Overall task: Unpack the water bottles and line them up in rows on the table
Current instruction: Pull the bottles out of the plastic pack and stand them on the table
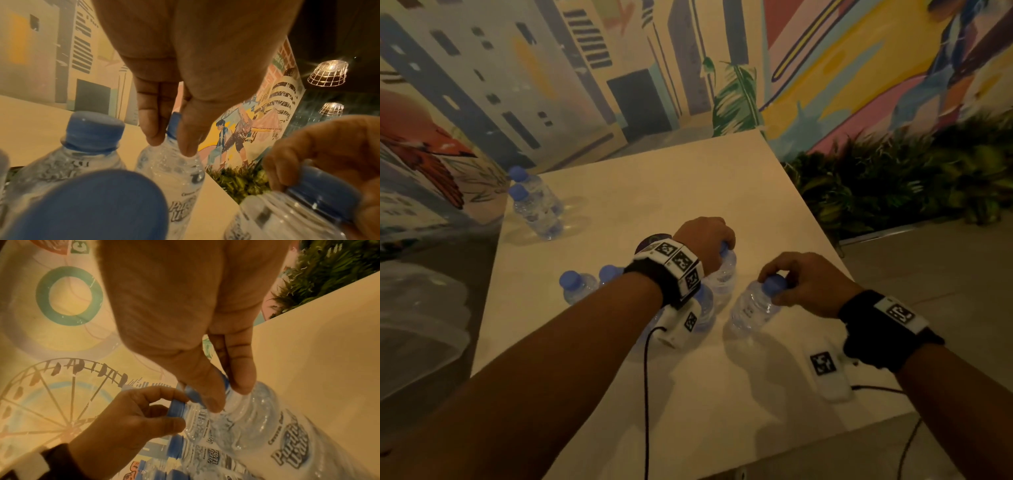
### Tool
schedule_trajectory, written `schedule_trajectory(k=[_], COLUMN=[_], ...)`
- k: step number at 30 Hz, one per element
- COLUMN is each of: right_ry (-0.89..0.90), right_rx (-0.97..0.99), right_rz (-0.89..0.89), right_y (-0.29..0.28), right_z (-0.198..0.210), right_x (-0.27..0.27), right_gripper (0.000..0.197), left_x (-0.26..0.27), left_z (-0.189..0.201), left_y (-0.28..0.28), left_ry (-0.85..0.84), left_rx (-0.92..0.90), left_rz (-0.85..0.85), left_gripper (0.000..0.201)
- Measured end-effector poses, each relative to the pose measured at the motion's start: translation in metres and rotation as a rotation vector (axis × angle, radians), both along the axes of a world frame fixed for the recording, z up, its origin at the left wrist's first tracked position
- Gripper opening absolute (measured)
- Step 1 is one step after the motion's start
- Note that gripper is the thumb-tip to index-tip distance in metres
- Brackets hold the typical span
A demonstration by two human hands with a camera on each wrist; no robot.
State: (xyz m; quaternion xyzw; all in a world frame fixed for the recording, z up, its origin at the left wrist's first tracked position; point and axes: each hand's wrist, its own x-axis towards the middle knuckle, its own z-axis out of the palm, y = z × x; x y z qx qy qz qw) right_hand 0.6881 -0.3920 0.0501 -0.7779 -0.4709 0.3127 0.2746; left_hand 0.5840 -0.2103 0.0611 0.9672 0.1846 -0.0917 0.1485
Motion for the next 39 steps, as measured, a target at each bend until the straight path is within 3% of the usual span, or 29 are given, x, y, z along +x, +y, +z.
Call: schedule_trajectory(k=[13, 29, 39], right_ry=[-0.122, -0.213, -0.319], right_rx=[-0.103, -0.153, -0.116], right_rz=[0.128, 0.096, 0.151], right_y=[0.042, 0.052, 0.049], right_z=[-0.012, -0.012, -0.015], right_x=[-0.008, -0.021, -0.024], right_gripper=[0.032, 0.039, 0.029], left_x=[0.007, 0.015, 0.016], left_z=[-0.013, -0.015, -0.012], left_y=[0.001, 0.01, 0.021], left_ry=[0.078, 0.093, 0.157], left_rx=[0.116, 0.126, 0.072], left_rz=[-0.095, -0.095, 0.03], left_gripper=[0.028, 0.031, 0.051])
